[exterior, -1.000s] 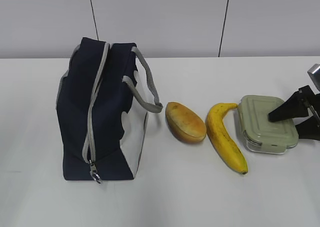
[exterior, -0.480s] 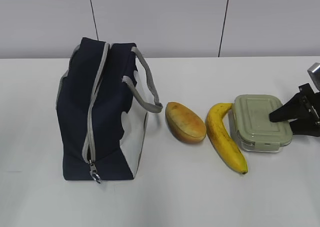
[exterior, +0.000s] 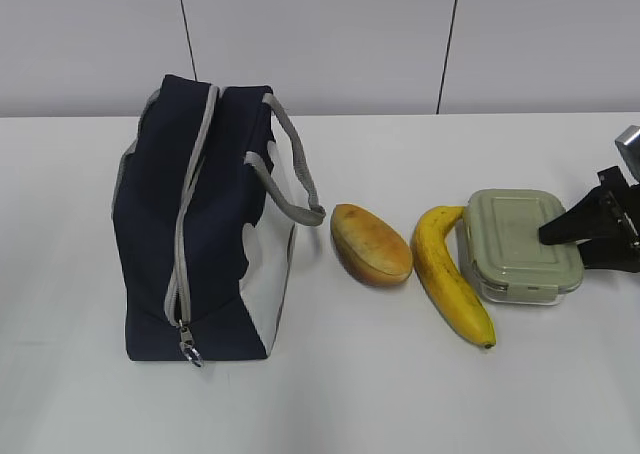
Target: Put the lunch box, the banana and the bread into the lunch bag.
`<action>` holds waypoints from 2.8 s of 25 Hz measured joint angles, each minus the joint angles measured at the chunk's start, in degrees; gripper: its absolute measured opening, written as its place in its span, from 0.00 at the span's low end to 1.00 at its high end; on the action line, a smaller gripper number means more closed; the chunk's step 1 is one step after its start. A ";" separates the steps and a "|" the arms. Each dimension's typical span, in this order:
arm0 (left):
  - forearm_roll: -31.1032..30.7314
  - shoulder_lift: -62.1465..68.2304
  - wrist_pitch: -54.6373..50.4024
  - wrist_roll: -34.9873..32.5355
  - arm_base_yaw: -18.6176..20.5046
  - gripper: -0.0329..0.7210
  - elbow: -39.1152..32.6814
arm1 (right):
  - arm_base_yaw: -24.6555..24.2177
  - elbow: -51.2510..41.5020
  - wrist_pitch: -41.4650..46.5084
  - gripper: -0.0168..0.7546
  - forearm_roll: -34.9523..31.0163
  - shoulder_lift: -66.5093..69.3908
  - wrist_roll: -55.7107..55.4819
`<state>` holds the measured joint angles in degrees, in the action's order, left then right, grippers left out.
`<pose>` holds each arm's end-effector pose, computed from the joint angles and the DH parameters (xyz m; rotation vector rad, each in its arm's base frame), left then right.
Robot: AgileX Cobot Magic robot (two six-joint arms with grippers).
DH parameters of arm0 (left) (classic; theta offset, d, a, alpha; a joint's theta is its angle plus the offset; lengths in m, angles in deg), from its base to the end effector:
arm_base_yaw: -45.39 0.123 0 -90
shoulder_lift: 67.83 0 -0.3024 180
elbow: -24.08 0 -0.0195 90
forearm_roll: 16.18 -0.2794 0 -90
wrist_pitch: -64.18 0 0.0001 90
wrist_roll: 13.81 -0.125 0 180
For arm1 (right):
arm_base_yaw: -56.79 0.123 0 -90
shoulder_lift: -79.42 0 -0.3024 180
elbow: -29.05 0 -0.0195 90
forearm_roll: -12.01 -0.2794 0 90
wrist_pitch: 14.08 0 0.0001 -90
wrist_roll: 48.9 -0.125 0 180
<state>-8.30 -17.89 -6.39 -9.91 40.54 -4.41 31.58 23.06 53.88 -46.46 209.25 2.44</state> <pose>0.1374 -0.0279 0.3235 0.0088 2.6032 -0.2402 0.3963 -0.0774 0.0926 0.2132 2.6260 1.2624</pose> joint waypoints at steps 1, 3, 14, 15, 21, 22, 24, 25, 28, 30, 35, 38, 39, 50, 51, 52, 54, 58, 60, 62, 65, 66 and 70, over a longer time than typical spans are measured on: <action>0.11 0.00 0.00 0.00 0.00 0.60 0.00 | 0.00 0.00 0.00 0.51 -0.12 0.00 -0.11; 0.58 0.00 0.00 0.00 0.00 0.60 0.00 | 0.00 0.00 0.00 0.51 -0.51 0.00 -0.86; 2.00 0.00 0.00 0.00 0.00 0.59 0.00 | 0.00 0.00 -2.13 0.51 0.14 -2.67 -5.90; 2.32 0.18 0.00 0.00 0.00 0.59 0.00 | 0.03 0.00 -2.25 0.51 0.27 -3.47 -6.45; 4.74 4.17 0.54 0.00 0.00 0.59 0.00 | 2.46 0.00 -2.25 0.50 0.49 -6.76 -9.63; 4.88 5.01 0.78 0.00 0.00 0.59 0.09 | 3.26 0.00 -2.25 0.50 0.49 -7.37 -10.02; 5.01 6.67 1.04 0.00 0.00 0.59 0.89 | 4.93 0.00 -2.25 0.50 0.54 -8.38 -11.28; 5.13 7.67 1.15 0.00 0.00 0.59 1.53 | 5.75 0.00 -2.25 0.50 0.54 -9.17 -11.61; 5.87 10.98 1.46 0.00 -0.90 0.59 4.65 | 8.07 0.00 -2.25 0.50 0.31 -11.38 -12.37; 6.39 13.74 1.59 0.00 -2.30 0.59 7.46 | 9.65 0.00 -2.04 0.50 -0.31 -12.65 -13.02; 6.60 21.85 2.21 0.00 -8.83 0.59 14.35 | 14.61 2.57 -1.40 0.50 -0.68 -15.25 -15.71; 6.63 27.23 4.57 0.00 -13.24 0.59 17.95 | 17.38 4.91 -1.02 0.50 -0.87 -16.35 -17.67; 6.63 28.75 5.37 0.00 -14.09 0.59 18.87 | 18.22 5.61 -0.89 0.50 -1.12 -16.56 -18.18; 6.30 45.84 10.45 -1.15 -15.82 0.59 27.33 | 26.01 15.04 0.13 0.50 -3.30 -16.57 -23.69; 6.30 47.08 10.57 -1.57 -15.82 0.58 28.07 | 26.62 15.67 0.23 0.50 -3.42 -16.57 -23.95; 6.30 48.18 10.68 -1.68 -15.82 0.56 28.79 | 27.41 16.54 0.21 0.50 -3.42 -16.57 -24.23; 6.22 49.85 10.68 -2.13 -15.82 0.44 29.83 | 29.05 17.62 0.35 0.50 -3.52 -16.57 -24.95; 5.75 51.12 10.30 -3.90 -15.82 0.09 30.33 | 31.98 19.09 0.48 0.50 -3.64 -16.57 -25.85; 5.68 51.12 10.30 -3.90 -15.82 0.06 30.33 | 33.30 19.24 0.72 0.50 -3.75 -16.57 -25.85; 5.68 51.12 10.30 -4.21 -15.82 0.06 30.36 | 34.51 19.24 1.08 0.50 -3.75 -16.57 -25.94; 6.99 51.12 10.30 -4.42 -15.82 0.06 30.36 | 35.64 19.24 1.08 0.50 -3.75 -16.57 -26.53; 7.84 51.12 10.30 -4.57 -15.82 0.06 30.36 | 35.73 19.24 0.88 0.50 -3.87 -16.43 -27.00; 11.10 51.12 10.41 -5.38 -15.82 0.06 30.36 | 36.04 19.24 -1.23 0.50 -6.21 -15.56 -27.72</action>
<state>2.79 33.23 4.02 -15.29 24.72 25.95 67.63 42.30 52.65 -52.68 193.69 -25.27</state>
